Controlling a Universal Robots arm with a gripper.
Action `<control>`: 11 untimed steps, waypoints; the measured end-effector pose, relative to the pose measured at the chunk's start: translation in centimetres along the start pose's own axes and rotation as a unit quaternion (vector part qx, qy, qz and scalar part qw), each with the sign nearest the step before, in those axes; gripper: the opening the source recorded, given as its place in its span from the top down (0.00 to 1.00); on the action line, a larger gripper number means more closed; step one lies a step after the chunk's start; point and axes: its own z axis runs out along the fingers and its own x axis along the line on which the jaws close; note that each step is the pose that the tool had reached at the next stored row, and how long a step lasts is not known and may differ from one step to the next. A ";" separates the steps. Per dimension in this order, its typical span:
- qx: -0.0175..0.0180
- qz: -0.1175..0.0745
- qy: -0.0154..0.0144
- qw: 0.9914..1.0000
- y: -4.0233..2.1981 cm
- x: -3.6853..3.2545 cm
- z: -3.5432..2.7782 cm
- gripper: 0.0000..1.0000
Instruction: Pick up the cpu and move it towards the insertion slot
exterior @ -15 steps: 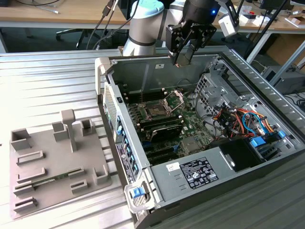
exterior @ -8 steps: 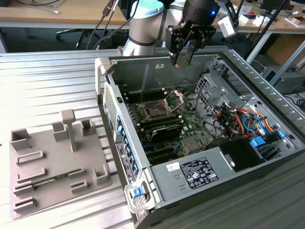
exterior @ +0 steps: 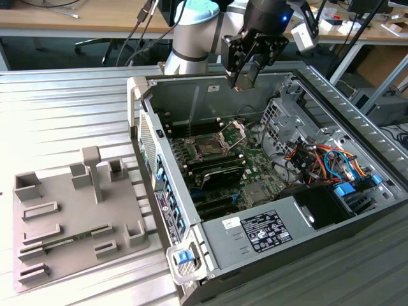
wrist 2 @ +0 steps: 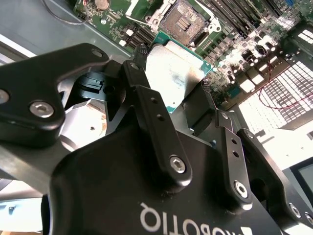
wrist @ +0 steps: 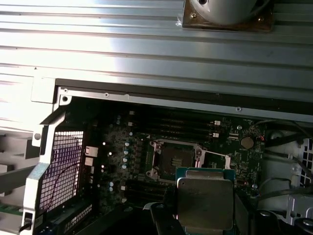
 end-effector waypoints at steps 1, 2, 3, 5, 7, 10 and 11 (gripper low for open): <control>0.000 0.000 0.000 1.000 0.00 0.00 0.02 0.45; 0.000 0.000 0.000 1.000 0.00 0.00 0.04 0.45; 0.000 0.000 0.000 1.000 0.00 0.00 0.07 0.45; 0.000 0.000 0.000 1.000 0.00 0.00 0.12 0.45; 0.000 0.000 0.000 1.000 -0.01 0.00 0.19 0.45; 0.000 0.000 0.000 1.000 -0.01 0.00 0.26 0.45; 0.000 0.000 0.000 1.000 -0.01 0.00 0.29 0.45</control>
